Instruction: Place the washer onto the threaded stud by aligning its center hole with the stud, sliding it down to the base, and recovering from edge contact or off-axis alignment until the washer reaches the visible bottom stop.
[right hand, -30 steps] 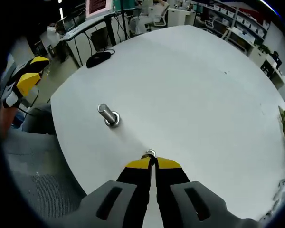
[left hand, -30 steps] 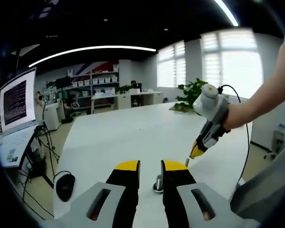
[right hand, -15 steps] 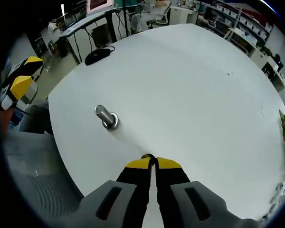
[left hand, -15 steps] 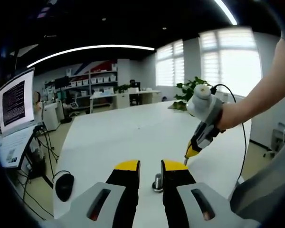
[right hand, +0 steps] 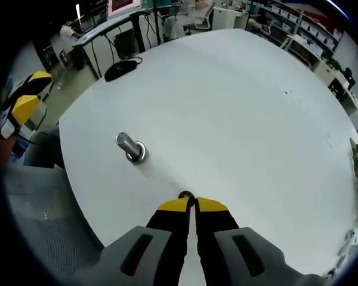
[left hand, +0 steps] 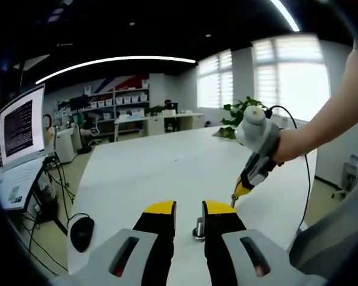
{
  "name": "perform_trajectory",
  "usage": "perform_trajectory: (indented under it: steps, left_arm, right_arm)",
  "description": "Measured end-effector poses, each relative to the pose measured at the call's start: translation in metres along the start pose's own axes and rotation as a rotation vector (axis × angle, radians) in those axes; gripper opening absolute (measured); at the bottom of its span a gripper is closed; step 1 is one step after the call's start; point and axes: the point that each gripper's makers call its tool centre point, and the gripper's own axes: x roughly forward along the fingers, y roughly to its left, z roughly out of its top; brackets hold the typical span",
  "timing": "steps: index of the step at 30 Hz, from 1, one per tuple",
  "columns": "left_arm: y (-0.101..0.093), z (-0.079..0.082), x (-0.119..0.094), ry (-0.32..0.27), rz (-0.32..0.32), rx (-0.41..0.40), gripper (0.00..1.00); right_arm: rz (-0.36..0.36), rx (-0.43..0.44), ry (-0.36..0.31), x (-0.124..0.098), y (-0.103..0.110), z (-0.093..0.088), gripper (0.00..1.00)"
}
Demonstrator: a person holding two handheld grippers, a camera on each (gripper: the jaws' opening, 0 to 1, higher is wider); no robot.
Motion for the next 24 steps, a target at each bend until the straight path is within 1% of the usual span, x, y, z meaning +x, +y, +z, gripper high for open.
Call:
perform_trajectory:
  steps: [2, 7, 10, 14, 15, 16, 20, 23, 24]
  left_arm:
    - [0.0, 0.001, 0.0, -0.002, 0.002, 0.0, 0.15]
    - [0.002, -0.001, 0.0, 0.003, 0.005, -0.004, 0.15]
    - [0.004, -0.002, -0.001, 0.004, 0.011, -0.009, 0.15]
    - [0.004, -0.003, -0.001, 0.006, 0.014, -0.012, 0.15]
    - [0.004, -0.003, -0.002, 0.008, 0.013, -0.015, 0.15]
    - [0.004, -0.004, -0.002, 0.01, 0.013, -0.017, 0.15]
    - [0.005, -0.004, -0.002, 0.009, 0.014, -0.017, 0.15]
    - [0.003, -0.004, -0.002, 0.007, 0.005, -0.02, 0.15]
    - [0.002, -0.004, -0.002, 0.008, 0.002, -0.021, 0.15]
  right_arm:
    - [0.001, 0.008, 0.002, 0.0, -0.001, -0.001, 0.05]
    - [0.0, 0.017, -0.009, -0.001, -0.003, 0.0, 0.1]
    - [0.0, 0.038, -0.017, -0.002, -0.005, 0.0, 0.1]
    - [-0.008, 0.066, -0.049, -0.006, -0.008, 0.002, 0.11]
    - [0.003, 0.082, -0.06, -0.007, -0.006, 0.003, 0.11]
    - [0.01, 0.094, -0.065, -0.008, -0.005, 0.004, 0.11]
    - [-0.008, 0.101, -0.072, -0.014, -0.01, 0.001, 0.11]
    - [-0.014, 0.122, -0.118, -0.024, -0.011, 0.004, 0.11]
    - [-0.022, 0.129, -0.16, -0.034, -0.012, 0.007, 0.11]
